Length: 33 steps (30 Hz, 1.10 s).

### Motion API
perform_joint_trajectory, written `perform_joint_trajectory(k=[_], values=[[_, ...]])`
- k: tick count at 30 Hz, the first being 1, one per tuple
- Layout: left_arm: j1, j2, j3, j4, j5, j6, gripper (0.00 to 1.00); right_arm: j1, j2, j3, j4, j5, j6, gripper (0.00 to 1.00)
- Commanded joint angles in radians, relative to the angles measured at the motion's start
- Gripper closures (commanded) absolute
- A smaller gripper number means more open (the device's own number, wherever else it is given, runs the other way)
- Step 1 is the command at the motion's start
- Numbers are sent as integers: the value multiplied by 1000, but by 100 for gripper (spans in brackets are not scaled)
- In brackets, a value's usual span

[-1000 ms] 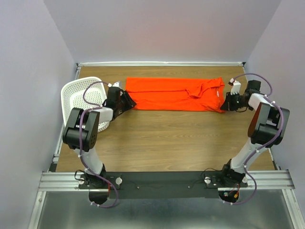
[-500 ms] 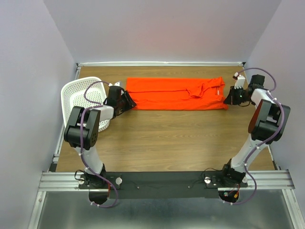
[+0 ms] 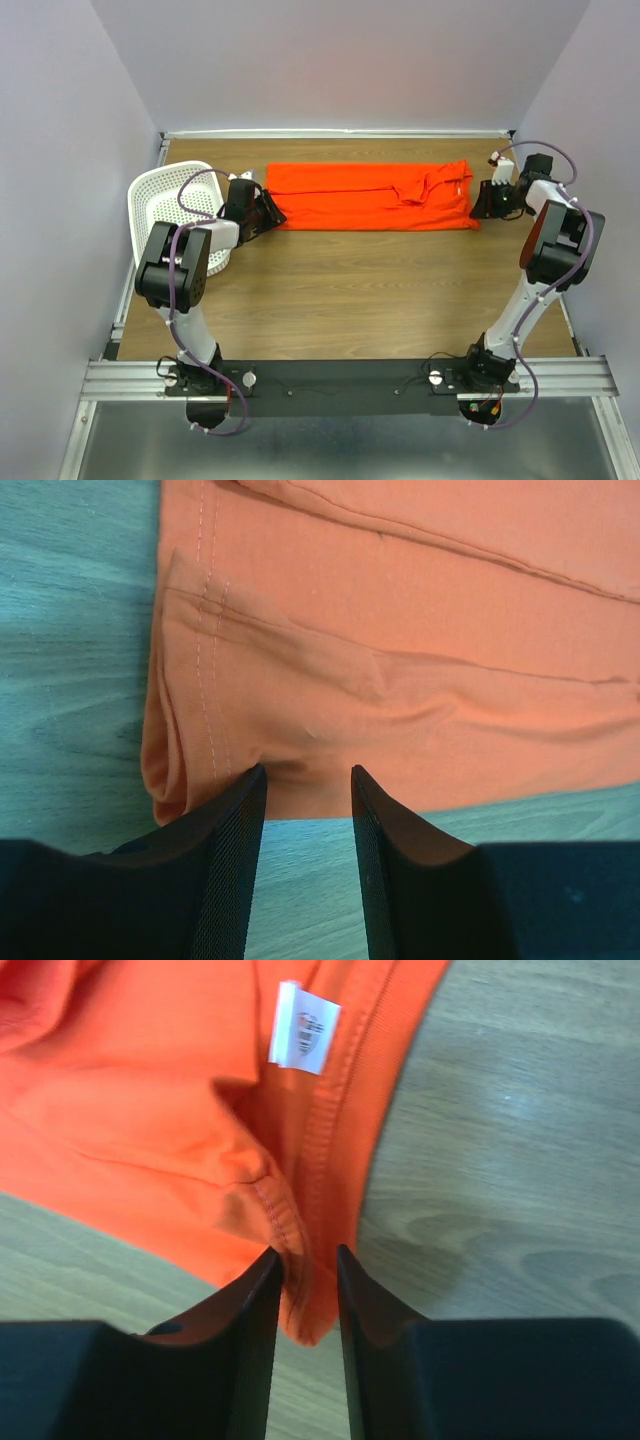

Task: Fold and stack the t-shirts
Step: Fold the tshirt

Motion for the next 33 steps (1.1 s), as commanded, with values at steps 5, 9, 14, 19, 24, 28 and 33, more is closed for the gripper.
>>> perform_joint_trajectory(k=[5,9,14,19,24,28,33], values=[[-1,36,30,-23,-14,3,53,-10,37,49,-16,103,-13,59],[-2,42,36,-22,-12,3,53,-10,-9,34,2,128,-4,60],[-1,49,44,-23,2,21,53,-7,-105,9,18,28,25,60],[1,21,53,-20,44,50,50,30,-139,-8,18,-148,21,57],[1,-45,61,-16,71,66,44,145,-119,11,16,-185,39,54],[1,-109,69,-14,103,78,40,231,-30,95,18,-188,108,54],[1,-258,53,-11,120,89,36,289,63,204,18,-148,218,54]])
